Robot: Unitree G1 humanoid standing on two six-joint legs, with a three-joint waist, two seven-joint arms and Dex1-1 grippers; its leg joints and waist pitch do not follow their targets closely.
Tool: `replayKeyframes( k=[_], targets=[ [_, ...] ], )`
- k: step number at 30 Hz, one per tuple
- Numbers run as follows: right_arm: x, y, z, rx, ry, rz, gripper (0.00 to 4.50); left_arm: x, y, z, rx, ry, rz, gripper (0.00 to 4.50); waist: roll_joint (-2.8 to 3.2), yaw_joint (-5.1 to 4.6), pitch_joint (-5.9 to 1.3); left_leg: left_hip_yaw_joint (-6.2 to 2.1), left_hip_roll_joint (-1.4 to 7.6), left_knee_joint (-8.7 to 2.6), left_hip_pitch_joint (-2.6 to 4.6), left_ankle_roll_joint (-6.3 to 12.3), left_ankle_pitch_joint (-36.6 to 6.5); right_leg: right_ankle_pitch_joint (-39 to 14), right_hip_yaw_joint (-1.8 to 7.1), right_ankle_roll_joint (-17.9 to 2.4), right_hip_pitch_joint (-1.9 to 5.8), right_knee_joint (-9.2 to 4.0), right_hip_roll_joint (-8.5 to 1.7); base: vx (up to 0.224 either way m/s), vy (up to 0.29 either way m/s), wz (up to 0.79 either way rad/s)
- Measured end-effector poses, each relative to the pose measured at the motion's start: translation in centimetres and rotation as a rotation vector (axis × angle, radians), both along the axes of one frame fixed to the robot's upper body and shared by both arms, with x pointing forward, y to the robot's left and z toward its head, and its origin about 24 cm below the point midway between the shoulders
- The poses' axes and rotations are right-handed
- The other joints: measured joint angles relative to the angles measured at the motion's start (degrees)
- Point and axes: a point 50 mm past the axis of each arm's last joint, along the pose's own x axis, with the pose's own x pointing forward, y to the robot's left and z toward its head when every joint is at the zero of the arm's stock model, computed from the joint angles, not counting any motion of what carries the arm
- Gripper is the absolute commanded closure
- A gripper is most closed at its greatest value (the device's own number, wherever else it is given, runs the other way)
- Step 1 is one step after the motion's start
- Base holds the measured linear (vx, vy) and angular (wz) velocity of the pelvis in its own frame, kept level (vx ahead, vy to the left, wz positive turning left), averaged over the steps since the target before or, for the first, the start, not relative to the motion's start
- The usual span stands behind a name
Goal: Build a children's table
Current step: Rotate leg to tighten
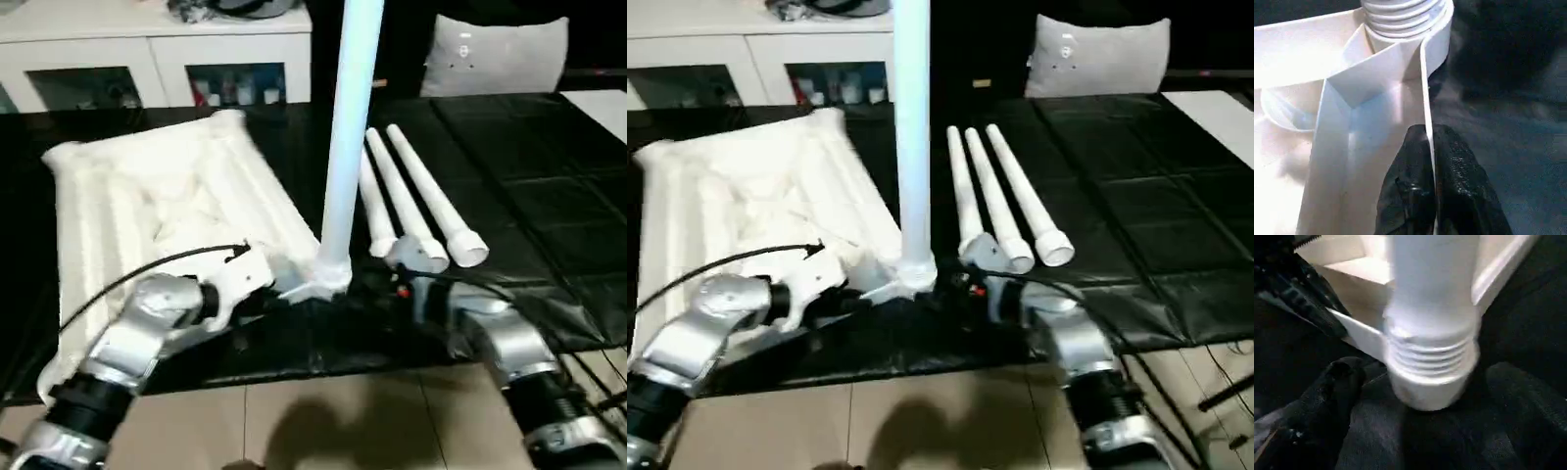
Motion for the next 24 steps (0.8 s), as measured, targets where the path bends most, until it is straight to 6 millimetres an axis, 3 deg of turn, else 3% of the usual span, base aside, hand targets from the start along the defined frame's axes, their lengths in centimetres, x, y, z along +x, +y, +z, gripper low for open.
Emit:
replayKeyframes(
  k=[8, 9, 14, 24],
  targets=[
    [0.0, 0.1, 1.0, -0.034, -0.032, 0.15, 0.08, -0.6, 0.4, 0.2, 0.037, 0.03, -0.183, 4.5, -0.08, 0.38, 0.0, 0.01, 0.01, 0.15, -0.16, 0.17, -0.1, 0.0, -0.04, 0.0, -0.01, -0.08, -0.02, 0.0, 0.0, 0.0],
    [-0.1, 0.3, 0.9, -0.035, -0.027, 0.168, 0.36, -0.7, 0.4, 0.2, 0.038, 0.033, -0.199, 4.5, -0.09, 0.58, 0.0, 0.01, 0.01, 0.17, -0.17, 0.17, -0.1, 0.0, -0.04, 0.0, -0.01, -0.08, -0.02, 0.0, 0.0, 0.0],
    [-0.5, 1.0, 0.7, -0.031, -0.016, 0.223, 0.6, -0.8, 0.2, 0.2, 0.043, 0.033, -0.246, 4.5, -0.09, 1.12, 0.0, 0.01, 0.02, 0.26, -0.17, 0.17, -0.1, 0.1, -0.04, 0.0, -0.01, -0.03, -0.03, 0.0, 0.0, 0.0],
    [-0.7, 1.2, 0.6, 0.0, 0.02, 0.262, 1.49, -0.8, 0.3, 0.1, 0.042, 0.031, -0.262, 4.5, -0.09, 1.16, 0.0, 0.01, 0.03, 0.35, -0.18, 0.17, -0.1, 0.1, -0.04, 0.0, -0.01, 0.02, -0.03, 0.0, 0.0, 0.0]
  ],
)
